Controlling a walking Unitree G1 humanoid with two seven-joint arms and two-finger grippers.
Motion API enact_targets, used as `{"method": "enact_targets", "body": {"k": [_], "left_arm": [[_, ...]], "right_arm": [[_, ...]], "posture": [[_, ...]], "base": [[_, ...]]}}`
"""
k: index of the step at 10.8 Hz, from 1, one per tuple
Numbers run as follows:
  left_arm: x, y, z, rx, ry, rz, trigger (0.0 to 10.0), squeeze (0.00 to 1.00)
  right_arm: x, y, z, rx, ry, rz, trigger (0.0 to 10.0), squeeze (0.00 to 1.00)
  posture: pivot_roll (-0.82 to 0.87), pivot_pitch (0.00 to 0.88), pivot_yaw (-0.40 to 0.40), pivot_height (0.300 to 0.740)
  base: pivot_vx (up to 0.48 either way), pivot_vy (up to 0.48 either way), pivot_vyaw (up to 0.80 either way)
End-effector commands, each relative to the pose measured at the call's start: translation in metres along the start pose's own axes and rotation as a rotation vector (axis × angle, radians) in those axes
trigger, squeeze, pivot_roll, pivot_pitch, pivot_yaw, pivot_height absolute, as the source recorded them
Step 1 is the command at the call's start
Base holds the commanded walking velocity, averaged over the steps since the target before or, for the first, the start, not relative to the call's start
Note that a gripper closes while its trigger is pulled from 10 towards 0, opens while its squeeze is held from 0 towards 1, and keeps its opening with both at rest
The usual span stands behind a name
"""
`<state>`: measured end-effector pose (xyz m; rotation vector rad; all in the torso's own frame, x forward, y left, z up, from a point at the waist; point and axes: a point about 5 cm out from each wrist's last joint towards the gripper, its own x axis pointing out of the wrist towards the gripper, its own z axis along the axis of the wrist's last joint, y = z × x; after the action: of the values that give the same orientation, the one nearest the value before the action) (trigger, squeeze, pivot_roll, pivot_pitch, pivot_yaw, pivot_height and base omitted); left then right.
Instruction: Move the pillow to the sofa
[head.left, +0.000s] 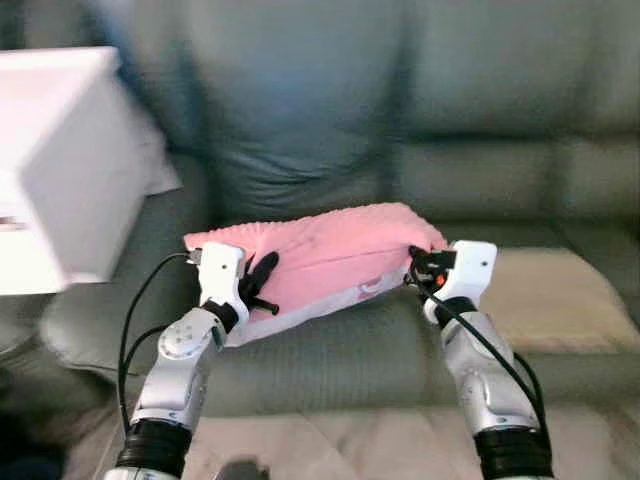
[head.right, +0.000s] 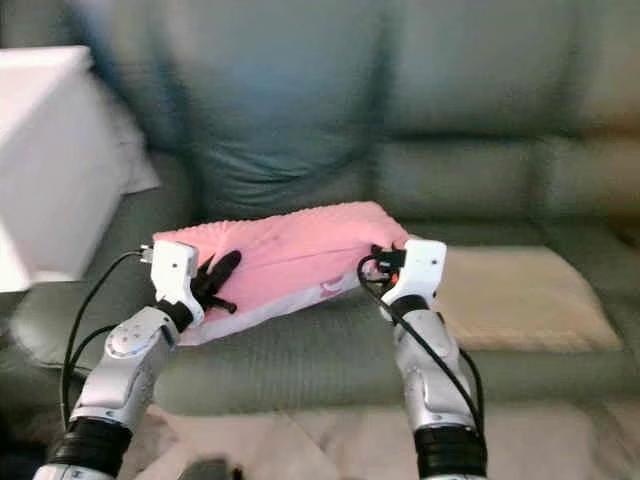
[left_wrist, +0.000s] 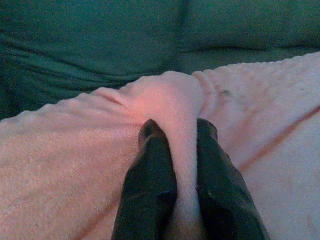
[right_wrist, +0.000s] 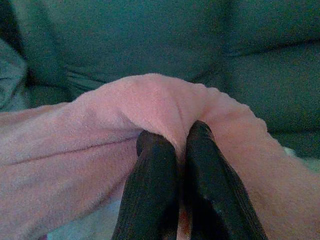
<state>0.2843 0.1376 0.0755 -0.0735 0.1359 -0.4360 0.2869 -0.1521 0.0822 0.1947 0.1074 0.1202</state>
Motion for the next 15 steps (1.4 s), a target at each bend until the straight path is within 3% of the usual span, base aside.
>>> {"method": "enact_targets", "body": {"k": [1,4,8,12,15], "left_arm": [[0.0,0.003,0.008,0.029,-0.028,0.006,10.0,0.0],[-0.002,0.007,0.006,0.037,-0.012,0.036,10.0,0.0],[-0.003,0.027,-0.006,0.188,0.07,0.056,10.0,0.0],[-0.002,0.04,-0.001,0.23,0.063,0.087,10.0,0.0],[-0.003,0.045,0.0,0.25,0.041,0.129,10.0,0.0]], "right_arm": [[0.0,0.002,0.003,0.0,-0.02,0.006,10.0,0.0],[-0.003,0.001,-0.001,0.002,-0.005,0.005,10.0,0.0],[-0.007,0.002,-0.01,0.022,0.026,-0.006,10.0,0.0],[-0.009,0.001,-0.011,0.038,0.018,-0.025,10.0,0.0],[-0.006,-0.001,-0.009,0.036,0.021,-0.014,10.0,0.0]], "posture": [[-0.07,0.012,-0.026,0.74],[-0.06,0.026,-0.027,0.74],[-0.05,0.07,-0.019,0.735],[-0.05,0.11,0.002,0.655],[-0.05,0.125,-0.004,0.651]], "base": [[0.0,0.0,0.0],[0.0,0.0,0.0],[0.0,0.0,0.0],[0.0,0.0,0.0],[0.0,0.0,0.0]]}}
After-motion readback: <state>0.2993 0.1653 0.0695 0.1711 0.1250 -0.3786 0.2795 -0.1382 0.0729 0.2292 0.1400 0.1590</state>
